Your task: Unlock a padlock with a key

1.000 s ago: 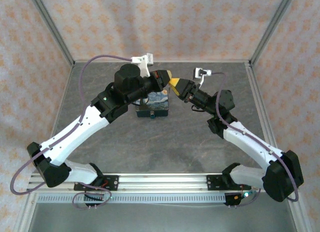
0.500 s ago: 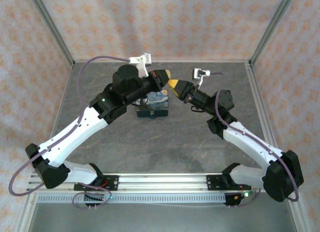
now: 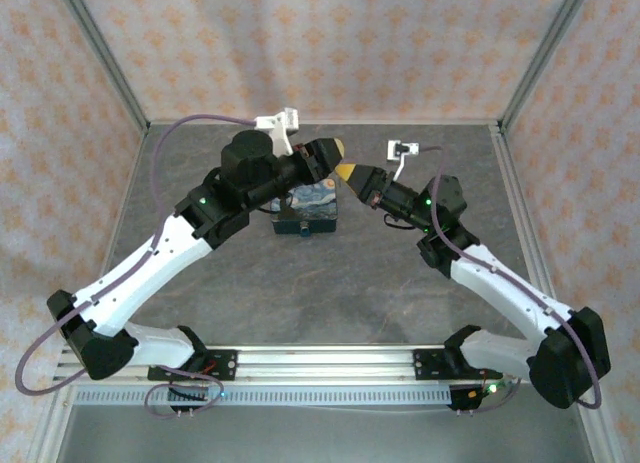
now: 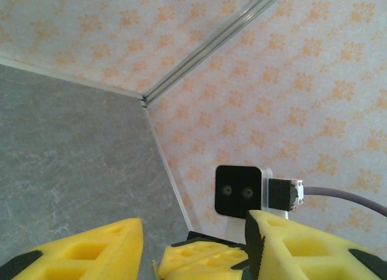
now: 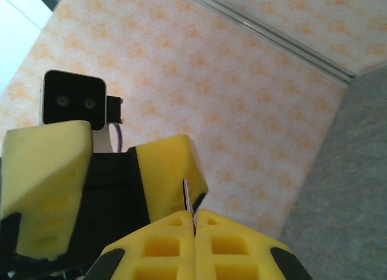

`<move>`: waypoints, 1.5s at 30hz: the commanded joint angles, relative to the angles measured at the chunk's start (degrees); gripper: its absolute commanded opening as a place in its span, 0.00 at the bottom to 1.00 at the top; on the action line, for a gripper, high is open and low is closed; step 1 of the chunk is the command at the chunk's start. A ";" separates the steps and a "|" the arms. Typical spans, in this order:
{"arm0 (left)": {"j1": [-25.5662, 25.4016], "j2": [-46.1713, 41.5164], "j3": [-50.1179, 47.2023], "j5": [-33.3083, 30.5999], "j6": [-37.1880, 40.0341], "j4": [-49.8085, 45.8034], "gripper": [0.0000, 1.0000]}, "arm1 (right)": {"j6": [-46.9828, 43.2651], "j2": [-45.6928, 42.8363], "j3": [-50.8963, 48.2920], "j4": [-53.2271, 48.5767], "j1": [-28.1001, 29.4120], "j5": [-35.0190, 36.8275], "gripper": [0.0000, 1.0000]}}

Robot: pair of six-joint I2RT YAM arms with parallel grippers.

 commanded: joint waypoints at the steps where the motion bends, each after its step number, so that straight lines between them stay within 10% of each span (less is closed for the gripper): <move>1: 2.22 -1.05 2.12 5.40 -1.82 -2.63 0.53 | -8.12 -3.30 4.35 -8.28 -0.42 -0.83 0.00; 17: 3.51 2.73 5.83 19.79 -2.34 -5.65 0.46 | -14.28 -4.56 8.06 -16.81 -0.55 -5.19 0.00; 24: 3.51 2.44 5.32 19.40 -1.99 -6.85 0.47 | -14.45 -5.58 8.08 -17.21 -0.63 -5.27 0.00; 34: 3.51 0.65 3.83 17.87 -1.72 -7.49 0.21 | -14.47 -6.34 8.04 -18.47 -1.25 -4.31 0.00; 45: 3.43 0.56 2.97 18.71 -1.60 -7.17 0.27 | -12.68 -6.15 7.48 -16.59 -1.34 -4.19 0.00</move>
